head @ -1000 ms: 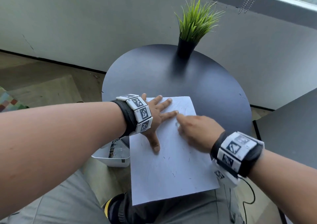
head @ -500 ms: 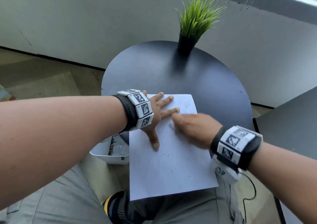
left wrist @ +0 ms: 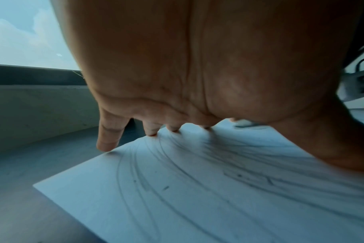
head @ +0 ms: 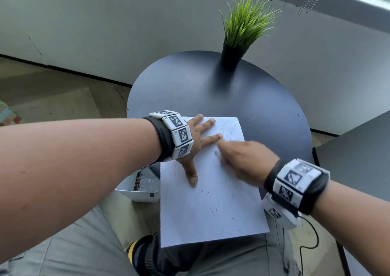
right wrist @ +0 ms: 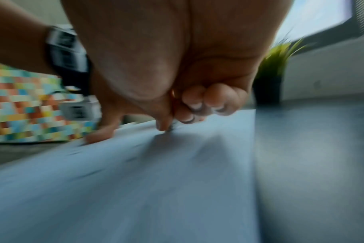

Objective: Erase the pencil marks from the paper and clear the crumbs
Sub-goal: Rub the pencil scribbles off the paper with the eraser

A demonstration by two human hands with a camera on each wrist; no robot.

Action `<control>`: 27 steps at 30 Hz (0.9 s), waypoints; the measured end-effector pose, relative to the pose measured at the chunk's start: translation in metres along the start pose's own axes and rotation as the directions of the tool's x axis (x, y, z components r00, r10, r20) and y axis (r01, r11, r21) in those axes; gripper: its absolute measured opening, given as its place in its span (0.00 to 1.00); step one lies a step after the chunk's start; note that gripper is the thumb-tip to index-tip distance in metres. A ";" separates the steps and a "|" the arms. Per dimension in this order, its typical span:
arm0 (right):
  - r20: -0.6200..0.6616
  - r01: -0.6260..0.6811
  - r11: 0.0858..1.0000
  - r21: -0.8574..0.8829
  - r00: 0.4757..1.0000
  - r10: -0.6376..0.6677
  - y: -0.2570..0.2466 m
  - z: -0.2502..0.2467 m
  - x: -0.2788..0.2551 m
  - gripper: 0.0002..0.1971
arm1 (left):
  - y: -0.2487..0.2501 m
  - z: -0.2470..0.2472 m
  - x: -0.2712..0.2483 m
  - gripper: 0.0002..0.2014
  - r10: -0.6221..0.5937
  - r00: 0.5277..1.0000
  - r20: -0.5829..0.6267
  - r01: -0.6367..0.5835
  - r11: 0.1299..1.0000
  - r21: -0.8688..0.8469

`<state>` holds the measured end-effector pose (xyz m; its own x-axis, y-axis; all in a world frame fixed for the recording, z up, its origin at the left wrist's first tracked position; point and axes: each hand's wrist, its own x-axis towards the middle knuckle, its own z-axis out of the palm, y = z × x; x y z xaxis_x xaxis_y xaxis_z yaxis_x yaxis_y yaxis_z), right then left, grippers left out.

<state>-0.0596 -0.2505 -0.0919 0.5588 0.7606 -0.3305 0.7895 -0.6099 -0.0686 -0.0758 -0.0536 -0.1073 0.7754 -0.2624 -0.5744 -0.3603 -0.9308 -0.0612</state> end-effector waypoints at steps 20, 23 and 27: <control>0.021 0.027 0.996 -0.084 0.999 -0.025 0.013 0.009 -0.019 0.09 | 0.025 -0.005 -0.004 0.66 -0.058 0.992 -0.111 0.045 0.993 -0.112; -0.065 -0.127 0.992 -0.027 0.990 0.125 0.034 0.005 -0.011 0.11 | 0.024 -0.005 -0.005 0.68 -0.070 0.993 -0.098 0.059 0.992 -0.114; 0.057 0.107 0.990 -0.089 0.993 -0.102 -0.004 0.017 -0.021 0.09 | 0.024 -0.001 -0.005 0.71 -0.068 0.994 -0.085 0.059 0.993 -0.100</control>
<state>-0.0787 -0.2680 -0.1008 0.4602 0.8050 -0.3745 0.8642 -0.5028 -0.0190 -0.0880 -0.0747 -0.1050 0.8394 -0.2191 -0.4974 -0.2600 -0.9655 -0.0133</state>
